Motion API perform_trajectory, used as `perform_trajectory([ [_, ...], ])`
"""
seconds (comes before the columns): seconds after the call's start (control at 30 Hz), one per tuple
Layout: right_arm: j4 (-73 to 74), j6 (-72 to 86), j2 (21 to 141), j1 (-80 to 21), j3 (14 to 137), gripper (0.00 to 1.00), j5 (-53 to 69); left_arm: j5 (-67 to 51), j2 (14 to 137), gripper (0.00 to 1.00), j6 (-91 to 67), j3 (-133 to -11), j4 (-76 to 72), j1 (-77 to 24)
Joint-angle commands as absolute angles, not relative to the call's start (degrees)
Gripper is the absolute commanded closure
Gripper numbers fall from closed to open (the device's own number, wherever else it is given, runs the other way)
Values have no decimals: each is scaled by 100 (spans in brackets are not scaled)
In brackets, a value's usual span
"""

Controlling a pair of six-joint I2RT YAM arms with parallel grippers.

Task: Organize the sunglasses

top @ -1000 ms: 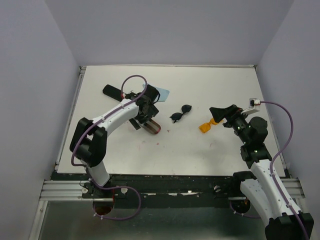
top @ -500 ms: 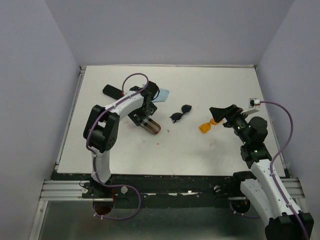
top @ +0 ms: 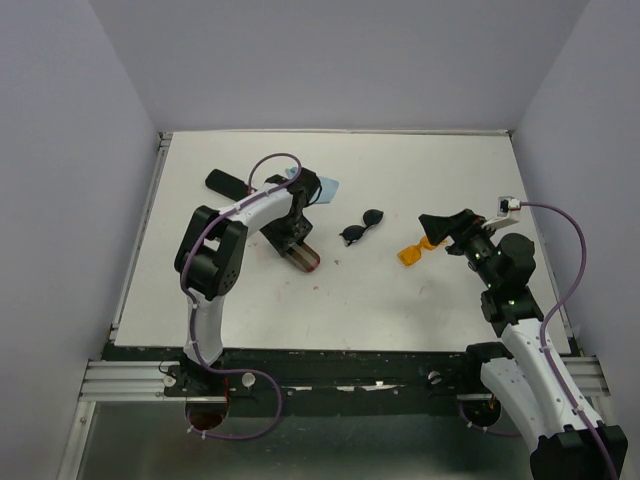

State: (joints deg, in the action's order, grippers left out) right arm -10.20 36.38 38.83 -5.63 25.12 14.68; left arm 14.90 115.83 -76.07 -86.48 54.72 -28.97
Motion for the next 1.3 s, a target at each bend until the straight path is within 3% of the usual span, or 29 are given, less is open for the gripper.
perform_trajectory([
  [0.0,-1002,3586,3858,-554,2637,0,1433,1283,11488,41,-7489,-8693,5573,-2953],
  [0.1,-1002,3577,3893,-545,2646,0,1476,1257,11268,49,-7357,-8614,5511,-2988],
  [0.13,-1028,3577,3885,-554,2654,0,1511,1257,11120,57,-7287,-8526,5424,-2997],
  [0.17,-1063,3560,3902,-554,2654,0,1616,1239,10953,67,-7199,-8430,5327,-3006],
  [0.23,-1308,3464,3955,-554,2593,0,2045,1047,10488,99,-6814,-8123,4828,-3015],
  [0.43,-2222,3550,4411,-580,2523,0,3901,-365,8827,100,-5206,-6594,2299,-3059],
  [0.57,-2181,3341,4710,-1062,2627,0,3973,-1456,7773,100,-4282,-5715,926,-3172],
  [0.73,-2398,2770,5456,-2537,2926,0,3613,-2995,6568,100,-3841,-4370,-1033,-3208],
  [0.93,-3111,2664,6503,-3497,3216,0,4218,-3980,5688,100,-3761,-3306,-2503,-3225],
  [1.27,-3648,2549,6767,-4280,3269,0,4264,-4561,5203,100,-4051,-2752,-3619,-3234],
])
